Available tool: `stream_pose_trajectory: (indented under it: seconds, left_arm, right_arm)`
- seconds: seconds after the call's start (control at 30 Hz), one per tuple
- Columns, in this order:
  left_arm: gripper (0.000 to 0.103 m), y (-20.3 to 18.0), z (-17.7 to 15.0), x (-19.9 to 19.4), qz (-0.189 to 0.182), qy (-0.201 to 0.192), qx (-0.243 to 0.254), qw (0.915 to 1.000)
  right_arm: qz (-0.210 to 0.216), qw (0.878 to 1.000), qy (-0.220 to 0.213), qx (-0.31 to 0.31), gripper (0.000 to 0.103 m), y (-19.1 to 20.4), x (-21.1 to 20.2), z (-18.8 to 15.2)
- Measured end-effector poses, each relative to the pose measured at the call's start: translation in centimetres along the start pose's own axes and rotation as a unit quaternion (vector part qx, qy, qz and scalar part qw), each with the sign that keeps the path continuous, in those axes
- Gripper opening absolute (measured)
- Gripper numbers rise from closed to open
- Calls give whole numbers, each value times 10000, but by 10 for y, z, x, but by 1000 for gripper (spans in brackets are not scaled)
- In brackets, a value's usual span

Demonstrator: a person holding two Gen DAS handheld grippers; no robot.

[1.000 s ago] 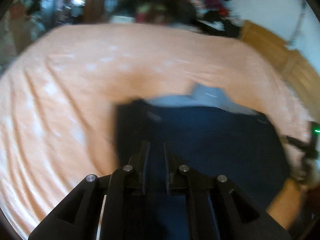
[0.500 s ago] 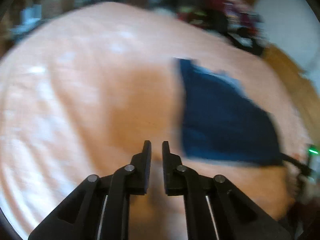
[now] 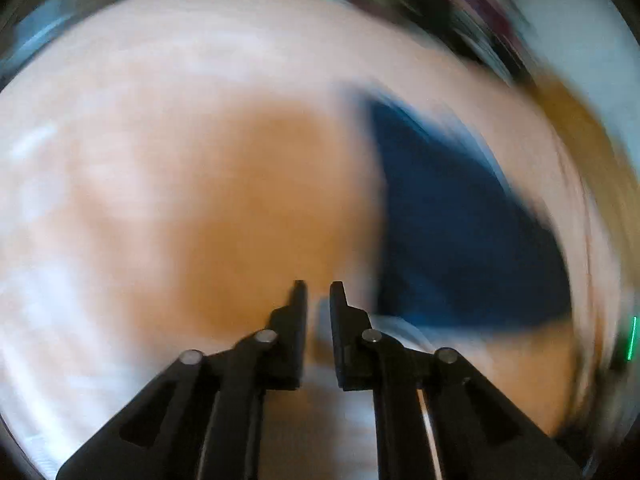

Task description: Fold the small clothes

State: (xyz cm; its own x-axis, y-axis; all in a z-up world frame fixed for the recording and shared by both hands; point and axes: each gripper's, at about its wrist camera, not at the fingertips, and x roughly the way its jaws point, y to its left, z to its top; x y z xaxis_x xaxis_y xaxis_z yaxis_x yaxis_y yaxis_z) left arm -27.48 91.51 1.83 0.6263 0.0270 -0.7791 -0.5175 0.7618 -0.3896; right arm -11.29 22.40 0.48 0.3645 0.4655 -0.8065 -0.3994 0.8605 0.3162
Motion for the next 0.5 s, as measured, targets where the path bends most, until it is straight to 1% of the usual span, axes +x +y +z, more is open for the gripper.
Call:
stream_pose_trajectory:
  seconds: [0.03,0.07,0.1,0.13,0.17,0.2,0.23,0.27,0.3,0.37,0.4,0.43,0.47,0.5]
  left_arm:
    - [10,19,3,-10,20,-126,-204,9997]
    - [10,25,-1,-18,-239,-87,-231,9994]
    - [10,20,-9,-23,-509,11,-155,9986]
    - [10,3,-24,-26,-1084,192,-28,9939]
    - [12,-13,-35,-26,-1571,324,30,9870]
    - [23,-34,-52,-25,-2171,457,33,9751]
    - [34,-46,-63,-23,-2511,498,-42,9667]
    - [38,-61,-76,-16,-2826,566,-183,9574]
    - [43,-71,-82,-8,-2940,630,-275,9533]
    - [43,-91,-93,17,-2984,750,-536,9500]
    - [44,-98,-94,26,-2909,790,-549,9519]
    - [44,-103,-95,33,-2819,748,-698,9540]
    - [44,-105,-98,42,-2842,725,-969,9511]
    - [45,-107,-98,48,-2806,716,-1044,9515]
  right_arm:
    - [-1,10000,11,-31,72,1,0,-1]
    - [-5,10000,39,-31,73,1,2,-2]
    - [-13,10000,81,-20,73,0,5,-4]
    - [-48,9999,128,1,74,0,10,-8]
    - [-91,9999,131,6,75,1,13,-10]
    - [-128,9999,95,12,77,3,16,-12]
    - [-136,9999,48,28,82,4,17,-14]
    - [-142,9999,7,41,87,6,19,-15]
    - [-172,9998,-26,47,89,9,20,-15]
    - [-253,9997,-34,7,92,13,22,-15]
    - [-272,9996,-27,-17,93,15,22,-15]
    - [-280,9996,-22,-42,93,15,23,-15]
    - [-270,9996,-21,-57,93,15,23,-16]
    - [-253,9997,-24,-60,93,14,23,-16]
